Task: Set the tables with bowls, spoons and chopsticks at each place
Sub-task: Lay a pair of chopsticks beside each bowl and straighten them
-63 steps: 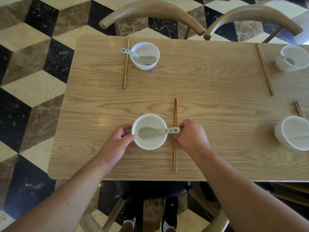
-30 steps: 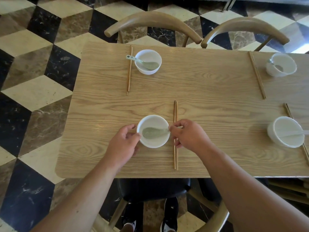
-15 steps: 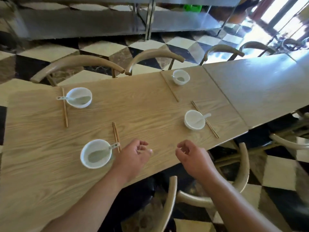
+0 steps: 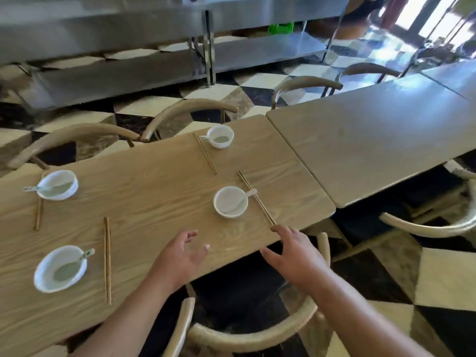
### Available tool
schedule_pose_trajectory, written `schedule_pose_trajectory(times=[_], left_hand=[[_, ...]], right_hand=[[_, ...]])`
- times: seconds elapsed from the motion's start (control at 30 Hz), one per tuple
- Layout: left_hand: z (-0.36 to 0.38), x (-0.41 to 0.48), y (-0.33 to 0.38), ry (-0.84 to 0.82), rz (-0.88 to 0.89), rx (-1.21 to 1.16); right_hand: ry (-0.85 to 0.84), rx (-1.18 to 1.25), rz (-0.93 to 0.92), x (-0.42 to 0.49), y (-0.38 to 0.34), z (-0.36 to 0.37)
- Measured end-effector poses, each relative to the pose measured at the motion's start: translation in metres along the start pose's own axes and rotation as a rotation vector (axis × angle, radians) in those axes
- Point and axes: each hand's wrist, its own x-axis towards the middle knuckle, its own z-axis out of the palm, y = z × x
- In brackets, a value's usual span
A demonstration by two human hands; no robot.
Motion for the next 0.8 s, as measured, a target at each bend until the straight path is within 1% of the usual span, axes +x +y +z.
schedule_pose_trajectory(times=[0.1, 0.2, 0.4, 0.53, 0.63, 0.8], left_hand=[[0.027, -0.008, 0.016, 0.022, -0.079, -0.042], [0.043, -0.016, 0.023, 0.024, -0.127, -0.07], [0.043, -0.014, 0.014, 0.077, -0.214, -0.142], [0.036, 0.006, 0.006, 0.071, -0.211, -0.229], [0.036, 0.029, 0.009, 0.05, -0.178, -0.267], [0.04, 0.071, 0.017, 0.027, -0.145, -0.327]], right_hand=[[-0.039, -0.062, -0.012, 0.016, 0.031, -0.024], [-0.071, -0.079, -0.008, 0.033, 0.045, -0.034], [-0.166, 0.001, -0.011, 0.057, 0.037, -0.012], [-0.197, -0.007, 0.007, 0.068, 0.03, -0.009], [-0.158, -0.024, 0.038, 0.083, 0.024, -0.016], [-0.128, 0.08, 0.09, 0.114, 0.017, -0.018]])
